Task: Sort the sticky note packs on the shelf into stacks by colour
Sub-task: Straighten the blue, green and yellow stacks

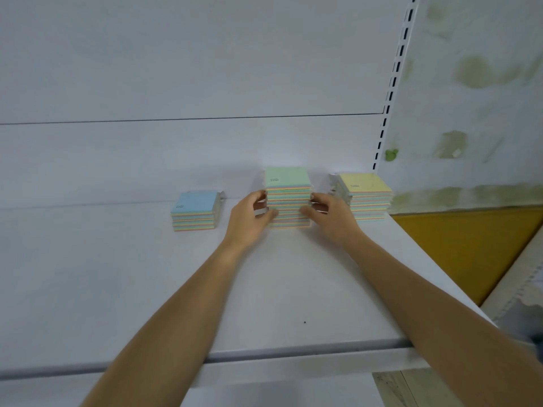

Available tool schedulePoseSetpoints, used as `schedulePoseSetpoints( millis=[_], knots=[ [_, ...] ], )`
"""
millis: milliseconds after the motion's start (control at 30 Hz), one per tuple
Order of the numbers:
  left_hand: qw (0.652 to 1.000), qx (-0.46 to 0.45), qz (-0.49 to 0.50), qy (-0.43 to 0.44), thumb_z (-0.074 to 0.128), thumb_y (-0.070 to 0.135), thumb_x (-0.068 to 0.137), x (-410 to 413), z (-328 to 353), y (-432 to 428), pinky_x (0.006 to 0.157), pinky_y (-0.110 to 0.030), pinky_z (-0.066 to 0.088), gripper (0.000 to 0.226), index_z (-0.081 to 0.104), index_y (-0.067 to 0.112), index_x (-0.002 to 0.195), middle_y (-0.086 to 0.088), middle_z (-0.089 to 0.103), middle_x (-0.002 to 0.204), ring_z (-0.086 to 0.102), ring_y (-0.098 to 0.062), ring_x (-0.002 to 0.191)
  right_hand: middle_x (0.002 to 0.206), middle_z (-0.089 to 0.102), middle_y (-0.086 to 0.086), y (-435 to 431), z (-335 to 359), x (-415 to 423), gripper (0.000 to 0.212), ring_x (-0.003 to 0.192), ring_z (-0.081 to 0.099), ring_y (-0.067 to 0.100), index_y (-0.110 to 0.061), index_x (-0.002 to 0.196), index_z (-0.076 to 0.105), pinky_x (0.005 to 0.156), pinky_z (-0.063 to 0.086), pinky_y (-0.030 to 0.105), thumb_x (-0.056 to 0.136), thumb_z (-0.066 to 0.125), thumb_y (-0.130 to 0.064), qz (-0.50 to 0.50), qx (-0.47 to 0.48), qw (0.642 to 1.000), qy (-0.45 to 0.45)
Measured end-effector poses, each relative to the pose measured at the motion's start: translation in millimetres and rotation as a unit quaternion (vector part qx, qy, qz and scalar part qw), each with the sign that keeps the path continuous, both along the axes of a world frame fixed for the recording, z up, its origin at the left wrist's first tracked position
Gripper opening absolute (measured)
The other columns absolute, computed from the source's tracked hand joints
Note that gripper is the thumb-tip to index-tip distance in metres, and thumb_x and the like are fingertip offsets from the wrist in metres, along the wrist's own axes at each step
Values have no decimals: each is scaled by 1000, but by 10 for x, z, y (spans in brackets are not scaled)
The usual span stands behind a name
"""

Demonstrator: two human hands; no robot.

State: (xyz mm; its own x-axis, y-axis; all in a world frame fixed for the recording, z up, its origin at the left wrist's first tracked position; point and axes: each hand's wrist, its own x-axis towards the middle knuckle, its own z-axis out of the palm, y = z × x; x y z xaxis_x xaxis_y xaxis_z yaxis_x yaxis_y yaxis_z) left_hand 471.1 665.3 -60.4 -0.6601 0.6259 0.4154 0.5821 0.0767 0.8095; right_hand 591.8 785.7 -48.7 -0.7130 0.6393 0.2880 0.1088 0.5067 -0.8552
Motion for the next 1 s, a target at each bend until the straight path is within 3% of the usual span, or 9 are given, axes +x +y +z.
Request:
schedulePoseSetpoints(
  millis=[133, 200, 400, 467, 533, 600, 667, 767, 1000],
  knots=[
    [1000, -3, -6, 24, 61, 6, 83, 15, 22, -11, 74, 6, 38, 41, 56, 10, 124, -5, 64, 122, 61, -15, 105, 98, 63, -4, 8, -6, 7, 26, 70, 59, -15, -6, 113, 63, 64, 40, -6, 87, 57, -3, 14, -55, 998, 32],
    [999, -11, -10, 34, 59, 7, 85, 30, 35, -20, 77, 1, 39, 40, 56, 12, 124, -3, 64, 122, 60, -13, 105, 88, 63, -11, 26, -5, 6, 26, 57, 55, -22, -6, 113, 62, 60, 40, -5, 88, 55, -2, 21, -83, 995, 46],
    [1000, -10, 0, 19, 53, 17, 91, 16, 21, -10, 93, -17, 41, 35, 57, 11, 125, -3, 63, 126, 62, -17, 111, 80, 58, -16, 75, -47, -14, 23, 55, 53, -23, -7, 111, 63, 60, 40, -3, 91, 52, -7, 12, -82, 996, 46],
    [1000, 3, 4, -6, 55, 16, 89, 24, 32, -5, 98, -27, 45, 34, 57, 11, 123, -3, 64, 122, 62, -15, 106, 83, 59, -14, 59, -35, -23, 23, 62, 55, -20, -12, 111, 60, 67, 42, 2, 89, 54, -7, 10, -77, 996, 50],
    [999, 22, 16, -38, 58, 17, 88, 31, 44, 7, 95, -29, 46, 42, 50, 10, 128, -2, 61, 118, 59, -12, 100, 102, 59, -4, 45, -27, -36, 38, 88, 60, -3, -11, 124, 52, 84, 45, 19, 87, 59, -11, -10, -70, 996, 58],
    [998, 40, 17, -37, 56, 20, 89, 44, 54, 27, 89, -22, 45, 46, 45, 12, 133, 0, 55, 121, 55, -10, 100, 121, 55, 4, 10, 6, -35, 47, 103, 56, 13, -9, 132, 46, 94, 45, 31, 87, 59, -15, -34, -27, 997, 58],
    [997, 68, 20, -10, 53, 19, 91, 48, 63, 56, 82, -8, 44, 39, 50, 11, 129, -4, 57, 128, 55, -9, 100, 125, 58, 7, -9, 31, -30, 39, 105, 54, 13, -10, 128, 52, 99, 45, 35, 90, 55, -13, -36, 28, 997, 62],
    [996, 82, 44, 7, 53, 15, 91, 39, 79, 82, 70, 6, 40, 33, 57, 7, 123, -8, 63, 123, 57, -10, 97, 121, 61, 6, -12, 53, -14, 33, 103, 55, 9, -13, 124, 57, 94, 42, 28, 91, 52, -12, -43, 57, 996, 52],
    [993, 109, 40, 9, 56, 15, 90, 54, 105, 73, 69, 5, 41, 31, 61, 4, 118, -9, 66, 116, 59, -11, 92, 105, 63, -4, -38, 82, -10, 28, 96, 56, 8, -10, 117, 62, 86, 41, 14, 90, 55, -11, -65, 47, 994, 72]
  ],
)
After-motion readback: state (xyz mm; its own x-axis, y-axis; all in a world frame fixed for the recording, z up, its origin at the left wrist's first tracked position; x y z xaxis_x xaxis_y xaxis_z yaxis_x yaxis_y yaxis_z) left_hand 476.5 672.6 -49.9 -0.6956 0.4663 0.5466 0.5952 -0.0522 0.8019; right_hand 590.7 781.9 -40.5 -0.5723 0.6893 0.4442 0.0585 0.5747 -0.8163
